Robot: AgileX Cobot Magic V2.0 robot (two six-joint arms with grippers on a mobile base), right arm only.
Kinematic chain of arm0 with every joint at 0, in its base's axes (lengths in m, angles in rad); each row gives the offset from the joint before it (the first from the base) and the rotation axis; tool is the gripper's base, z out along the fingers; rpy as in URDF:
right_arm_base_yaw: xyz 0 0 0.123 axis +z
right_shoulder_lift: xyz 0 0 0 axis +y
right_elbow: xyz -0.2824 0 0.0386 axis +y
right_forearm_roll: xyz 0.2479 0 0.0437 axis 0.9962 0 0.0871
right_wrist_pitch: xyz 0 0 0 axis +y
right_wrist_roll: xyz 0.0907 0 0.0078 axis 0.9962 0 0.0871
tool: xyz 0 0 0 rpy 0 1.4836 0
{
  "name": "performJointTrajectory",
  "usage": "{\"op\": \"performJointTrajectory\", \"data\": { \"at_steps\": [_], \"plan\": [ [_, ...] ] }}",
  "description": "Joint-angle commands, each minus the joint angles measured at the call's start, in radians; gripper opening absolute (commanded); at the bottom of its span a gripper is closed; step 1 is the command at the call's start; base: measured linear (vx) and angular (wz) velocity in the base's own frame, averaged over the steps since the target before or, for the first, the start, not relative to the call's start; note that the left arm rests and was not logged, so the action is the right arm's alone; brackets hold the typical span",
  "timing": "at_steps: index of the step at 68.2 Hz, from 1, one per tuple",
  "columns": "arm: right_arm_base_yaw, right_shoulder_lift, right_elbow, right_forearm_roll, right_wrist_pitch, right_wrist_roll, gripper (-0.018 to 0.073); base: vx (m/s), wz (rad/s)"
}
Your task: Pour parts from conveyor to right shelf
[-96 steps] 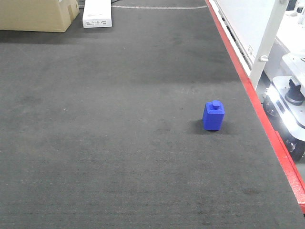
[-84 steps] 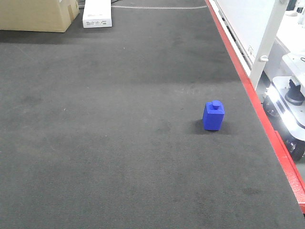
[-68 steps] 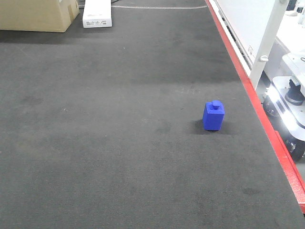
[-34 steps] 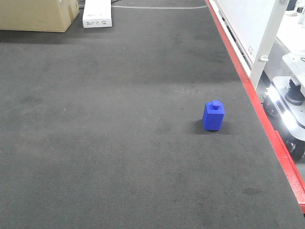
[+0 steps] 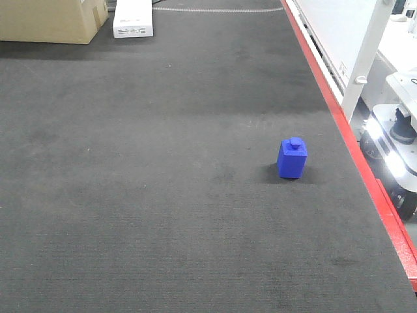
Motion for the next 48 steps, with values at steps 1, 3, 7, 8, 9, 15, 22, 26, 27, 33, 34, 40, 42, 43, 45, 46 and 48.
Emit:
{"op": "performJointTrajectory", "data": {
  "at_steps": [1, 3, 7, 8, 9, 15, 22, 26, 27, 33, 34, 40, 42, 43, 45, 46, 48],
  "plan": [
    [-0.001, -0.017, -0.071, -0.002, -0.138, -0.011, -0.0008, 0.0, 0.0],
    [-0.001, -0.017, -0.097, -0.006, -0.134, -0.011, -0.0008, 0.0, 0.0],
    [-0.001, -0.017, -0.171, -0.008, -0.132, -0.013, -0.0008, 0.0, 0.0],
    [-0.001, -0.017, -0.187, -0.008, -0.132, -0.013, -0.0008, 0.0, 0.0],
    [-0.001, -0.016, -0.203, -0.008, -0.132, -0.015, -0.0007, 0.0, 0.0],
    [-0.001, 0.013, -0.316, -0.008, -0.124, -0.017, -0.0006, 0.0, 0.0],
    [-0.001, 0.093, -0.463, -0.008, -0.076, -0.014, -0.0006, 0.0, 0.0],
    [-0.001, 0.147, -0.537, -0.008, -0.045, -0.014, -0.0006, 0.0, 0.0],
    [-0.001, 0.168, -0.556, -0.008, -0.033, -0.014, -0.0006, 0.0, 0.0],
    [-0.001, 0.258, -0.674, -0.008, 0.025, -0.014, -0.0006, 0.0, 0.0],
    [-0.001, 0.274, -0.692, -0.008, 0.038, -0.014, -0.0006, 0.0, 0.0],
    [-0.001, 0.379, -0.798, -0.008, 0.138, -0.014, -0.0006, 0.0, 0.0],
    [-0.001, 0.412, -0.827, -0.008, 0.169, -0.014, -0.0003, 0.0, 0.0],
    [-0.001, 0.427, -0.841, -0.008, 0.184, -0.014, -0.0002, 0.0, 0.0],
    [-0.001, 0.457, -0.867, -0.008, 0.216, -0.014, 0.0001, 0.0, 0.0],
    [-0.001, 0.48, -0.88, -0.008, 0.24, -0.014, 0.0004, 0.0, 0.0],
    [-0.001, 0.51, -0.909, -0.008, 0.273, -0.015, 0.0012, 0.0, 0.0]
  ]
}}
